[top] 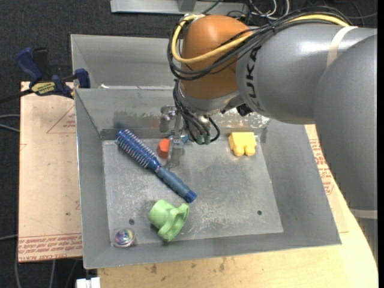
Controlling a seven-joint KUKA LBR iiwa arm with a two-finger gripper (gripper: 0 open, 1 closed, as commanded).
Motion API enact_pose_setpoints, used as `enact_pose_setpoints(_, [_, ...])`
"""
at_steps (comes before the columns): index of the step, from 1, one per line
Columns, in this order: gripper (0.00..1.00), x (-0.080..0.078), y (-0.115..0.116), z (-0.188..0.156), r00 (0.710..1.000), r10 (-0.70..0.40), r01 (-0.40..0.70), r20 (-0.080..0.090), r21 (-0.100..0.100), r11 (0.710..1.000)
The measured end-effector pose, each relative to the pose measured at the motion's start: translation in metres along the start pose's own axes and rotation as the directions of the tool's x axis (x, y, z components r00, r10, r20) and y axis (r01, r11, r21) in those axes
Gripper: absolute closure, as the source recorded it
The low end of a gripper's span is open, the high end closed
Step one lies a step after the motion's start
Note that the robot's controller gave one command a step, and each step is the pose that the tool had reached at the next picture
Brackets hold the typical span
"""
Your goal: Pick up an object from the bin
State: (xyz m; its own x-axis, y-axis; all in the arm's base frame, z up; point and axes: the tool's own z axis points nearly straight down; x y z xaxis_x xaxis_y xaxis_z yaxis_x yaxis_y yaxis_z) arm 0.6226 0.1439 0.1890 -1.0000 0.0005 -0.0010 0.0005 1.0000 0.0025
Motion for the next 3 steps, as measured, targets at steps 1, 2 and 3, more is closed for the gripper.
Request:
enact_pose_setpoints(1, [0.00,0.024,0.000,0.110,0.998,0.063,-0.063,-0.006,0.002,0.998])
enact_pose_setpoints(2, [1.00,0.022,0.000,0.106,0.998,0.065,-0.065,-0.002,0.001,0.998])
enact_pose_setpoints(3, [1.00,-0.010,0.023,-0.087,0.995,0.100,-0.100,0.009,-0.003,0.995])
